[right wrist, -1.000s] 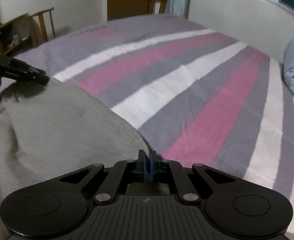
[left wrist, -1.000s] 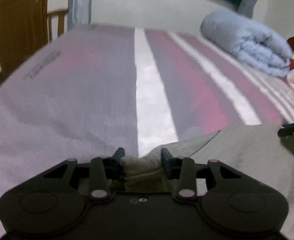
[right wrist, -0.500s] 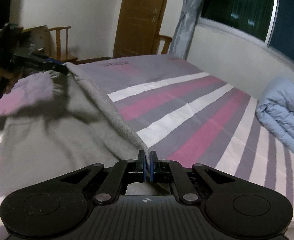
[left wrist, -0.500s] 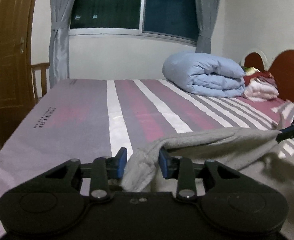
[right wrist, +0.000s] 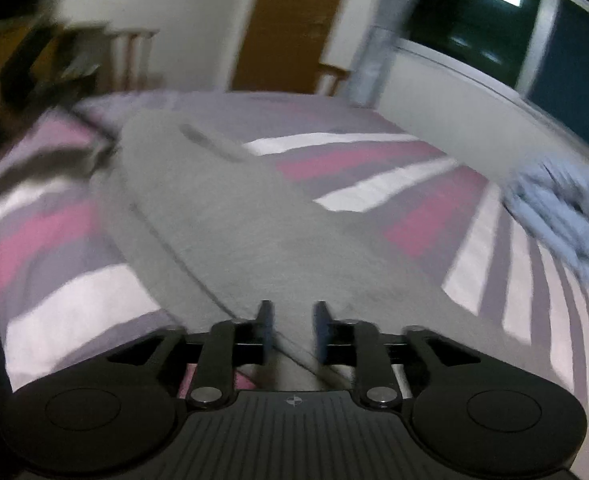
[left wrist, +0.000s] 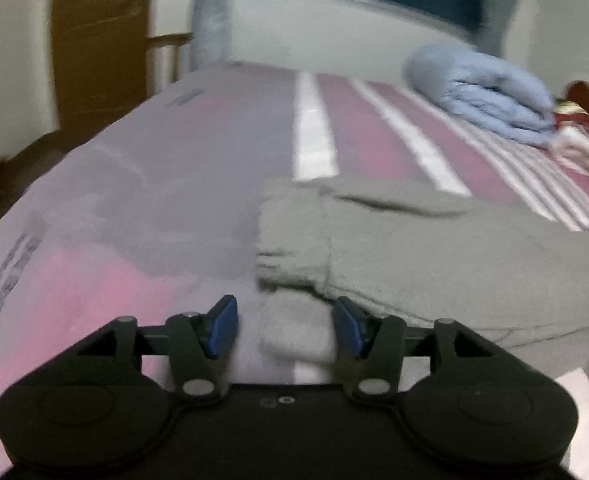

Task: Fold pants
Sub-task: 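Lift the held pants end with both grippers and fold it over the pants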

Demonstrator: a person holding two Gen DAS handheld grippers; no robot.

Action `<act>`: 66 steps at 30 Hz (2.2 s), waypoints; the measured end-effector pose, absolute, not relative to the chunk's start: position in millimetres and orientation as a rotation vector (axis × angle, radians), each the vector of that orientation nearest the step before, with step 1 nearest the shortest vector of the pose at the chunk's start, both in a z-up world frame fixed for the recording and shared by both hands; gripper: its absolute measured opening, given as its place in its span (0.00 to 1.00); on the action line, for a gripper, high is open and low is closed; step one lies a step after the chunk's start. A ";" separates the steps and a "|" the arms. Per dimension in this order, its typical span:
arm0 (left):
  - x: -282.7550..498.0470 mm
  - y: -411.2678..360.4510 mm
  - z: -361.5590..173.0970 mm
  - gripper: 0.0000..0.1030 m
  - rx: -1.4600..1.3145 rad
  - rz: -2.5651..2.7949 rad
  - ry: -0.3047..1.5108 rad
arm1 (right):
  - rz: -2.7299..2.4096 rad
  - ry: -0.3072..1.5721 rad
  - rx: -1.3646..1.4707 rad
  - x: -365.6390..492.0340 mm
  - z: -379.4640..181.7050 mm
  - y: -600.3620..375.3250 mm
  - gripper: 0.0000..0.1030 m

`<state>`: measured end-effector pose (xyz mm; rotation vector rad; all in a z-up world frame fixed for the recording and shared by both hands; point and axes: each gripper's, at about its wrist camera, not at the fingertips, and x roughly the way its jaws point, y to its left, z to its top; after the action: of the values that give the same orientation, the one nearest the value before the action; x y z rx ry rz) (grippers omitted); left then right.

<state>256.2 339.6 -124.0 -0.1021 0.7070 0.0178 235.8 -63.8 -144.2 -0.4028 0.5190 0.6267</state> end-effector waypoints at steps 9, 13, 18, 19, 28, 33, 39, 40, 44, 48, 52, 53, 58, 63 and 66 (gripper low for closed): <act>249.0 332.9 -104.1 0.44 -0.383 0.050 0.661 | 0.438 0.538 0.008 255.1 -123.7 -130.3 0.50; 264.8 338.0 -119.4 0.44 -0.466 0.067 0.707 | 0.392 0.603 0.243 259.6 -131.3 -163.4 0.50; 275.5 345.8 -137.7 0.44 -0.567 0.067 0.718 | 0.374 0.727 0.531 270.6 -161.9 -190.6 0.50; 277.4 347.1 -139.9 0.43 -0.584 0.065 0.720 | 0.364 0.747 0.580 273.1 -167.8 -196.0 0.50; 280.3 357.5 -149.4 0.43 -0.648 0.063 0.708 | 0.333 0.804 0.769 286.2 -184.8 -223.3 0.50; 271.4 359.4 -151.5 0.42 -0.664 0.065 0.682 | 0.332 0.801 0.774 280.7 -180.4 -225.3 0.50; 270.9 365.3 -154.3 0.42 -0.734 0.074 0.666 | 0.315 0.788 0.798 287.7 -181.0 -220.0 0.50; 271.7 366.6 -155.1 0.42 -0.744 0.072 0.666 | 0.314 0.786 0.796 286.8 -180.4 -220.3 0.50; 283.0 375.6 -159.4 0.42 -0.791 0.080 0.662 | 0.305 0.784 0.789 289.2 -182.3 -218.0 0.49; 291.4 377.5 -160.9 0.32 -0.813 0.113 0.665 | 0.280 0.790 0.791 306.2 -181.8 -212.2 0.27; 282.9 374.5 -146.9 0.24 -0.783 0.090 0.631 | 0.307 0.771 0.784 309.6 -175.6 -219.3 0.08; 279.3 373.2 -142.1 0.24 -0.774 0.076 0.618 | 0.318 0.751 0.753 306.2 -168.4 -218.8 0.08; 254.7 373.4 -125.9 0.16 -0.775 0.036 0.583 | 0.354 0.672 0.712 286.0 -143.6 -226.4 0.08; 244.0 376.1 -142.5 0.15 -0.768 0.054 0.634 | 0.362 0.703 0.668 266.8 -150.6 -225.4 0.08; 243.4 378.5 -149.4 0.20 -0.817 0.064 0.622 | 0.337 0.759 0.709 272.1 -166.4 -224.6 0.08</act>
<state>243.4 378.5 -149.4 -0.8166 0.6217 0.0641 272.1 -224.6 -166.4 0.7092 0.7593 0.3370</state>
